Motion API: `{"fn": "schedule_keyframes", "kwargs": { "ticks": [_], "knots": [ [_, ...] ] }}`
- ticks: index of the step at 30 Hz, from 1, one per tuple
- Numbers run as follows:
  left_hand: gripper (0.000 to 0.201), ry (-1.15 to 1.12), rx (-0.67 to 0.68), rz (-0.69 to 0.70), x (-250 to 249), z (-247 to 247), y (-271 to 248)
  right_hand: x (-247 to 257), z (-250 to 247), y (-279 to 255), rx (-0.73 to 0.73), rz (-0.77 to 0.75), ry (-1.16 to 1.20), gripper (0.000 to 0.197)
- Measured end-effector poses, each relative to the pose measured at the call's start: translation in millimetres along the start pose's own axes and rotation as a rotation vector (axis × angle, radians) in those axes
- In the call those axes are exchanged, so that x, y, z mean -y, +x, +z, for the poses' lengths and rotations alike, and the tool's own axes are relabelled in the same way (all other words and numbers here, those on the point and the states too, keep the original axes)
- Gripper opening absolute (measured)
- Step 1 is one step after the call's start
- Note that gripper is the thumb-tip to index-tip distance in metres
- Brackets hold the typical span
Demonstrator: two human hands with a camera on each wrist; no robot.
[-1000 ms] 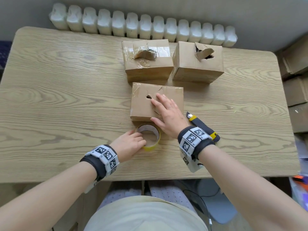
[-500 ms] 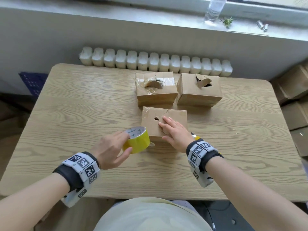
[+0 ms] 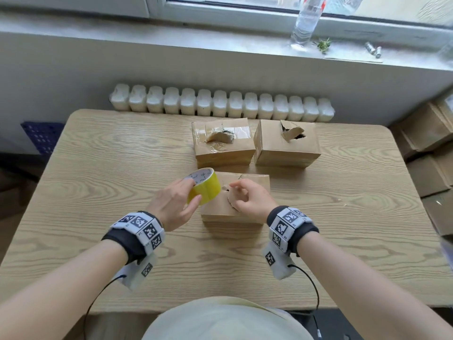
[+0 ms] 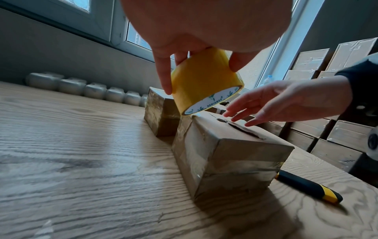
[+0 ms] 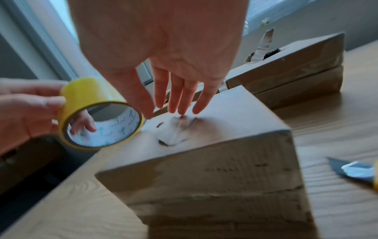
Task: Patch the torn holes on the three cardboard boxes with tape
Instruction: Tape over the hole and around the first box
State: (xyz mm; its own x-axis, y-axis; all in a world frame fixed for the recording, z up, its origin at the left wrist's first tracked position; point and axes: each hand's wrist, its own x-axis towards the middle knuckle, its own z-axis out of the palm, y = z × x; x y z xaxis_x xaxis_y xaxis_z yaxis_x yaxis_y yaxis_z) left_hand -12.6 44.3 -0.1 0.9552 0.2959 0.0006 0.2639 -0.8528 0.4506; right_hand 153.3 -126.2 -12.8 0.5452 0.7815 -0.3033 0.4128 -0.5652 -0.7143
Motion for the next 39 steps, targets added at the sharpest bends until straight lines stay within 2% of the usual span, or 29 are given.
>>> {"fn": "schedule_keyframes", "kwargs": {
  "ticks": [3, 5, 8, 11, 17, 22, 25, 31, 36, 39],
  "knots": [
    [0.043, 0.0, 0.02, 0.0, -0.3, 0.8, 5.9, 12.4, -4.1, 6.3, 0.063, 0.079, 0.295, 0.03],
    [0.043, 0.002, 0.026, 0.004, -1.1, -0.1, 8.9, 18.6, -4.6, 9.7, 0.045, 0.069, 0.427, 0.021],
    [0.043, 0.004, 0.019, 0.023, -3.0, -1.4, 12.0, 23.2, -5.3, 13.9, -0.059, 0.069, 0.501, 0.01],
    [0.039, -0.012, -0.006, 0.06, -3.1, -1.1, 11.9, 25.6, -6.1, 15.1, -0.066, 0.117, 0.526, 0.004],
    [0.028, -0.044, -0.066, 0.19, -4.7, -4.2, 9.4, 33.8, -12.1, 9.1, -0.021, 0.265, 0.831, 0.01],
    [0.024, -0.021, -0.038, 0.259, -3.0, -8.8, 5.3, 36.9, -19.4, 7.0, 0.118, 0.43, 1.056, 0.023],
    [0.018, 0.073, -0.018, 0.306, 1.5, -8.6, 4.3, 38.5, -22.0, 4.3, 0.16, 0.476, 1.043, 0.024],
    [0.018, 0.076, -0.059, 0.301, 5.6, -10.8, 4.7, 41.4, -18.6, -2.7, 0.122, 0.395, 0.992, 0.016],
    [0.028, 0.071, -0.041, 0.354, 2.4, -12.4, 6.5, 44.4, -19.3, -6.2, 0.125, 0.406, 0.926, 0.007],
    [0.034, 0.004, -0.009, 0.292, 0.0, -16.4, 7.5, 45.4, -17.9, -8.3, 0.066, 0.364, 0.888, 0.007]
  ]
}}
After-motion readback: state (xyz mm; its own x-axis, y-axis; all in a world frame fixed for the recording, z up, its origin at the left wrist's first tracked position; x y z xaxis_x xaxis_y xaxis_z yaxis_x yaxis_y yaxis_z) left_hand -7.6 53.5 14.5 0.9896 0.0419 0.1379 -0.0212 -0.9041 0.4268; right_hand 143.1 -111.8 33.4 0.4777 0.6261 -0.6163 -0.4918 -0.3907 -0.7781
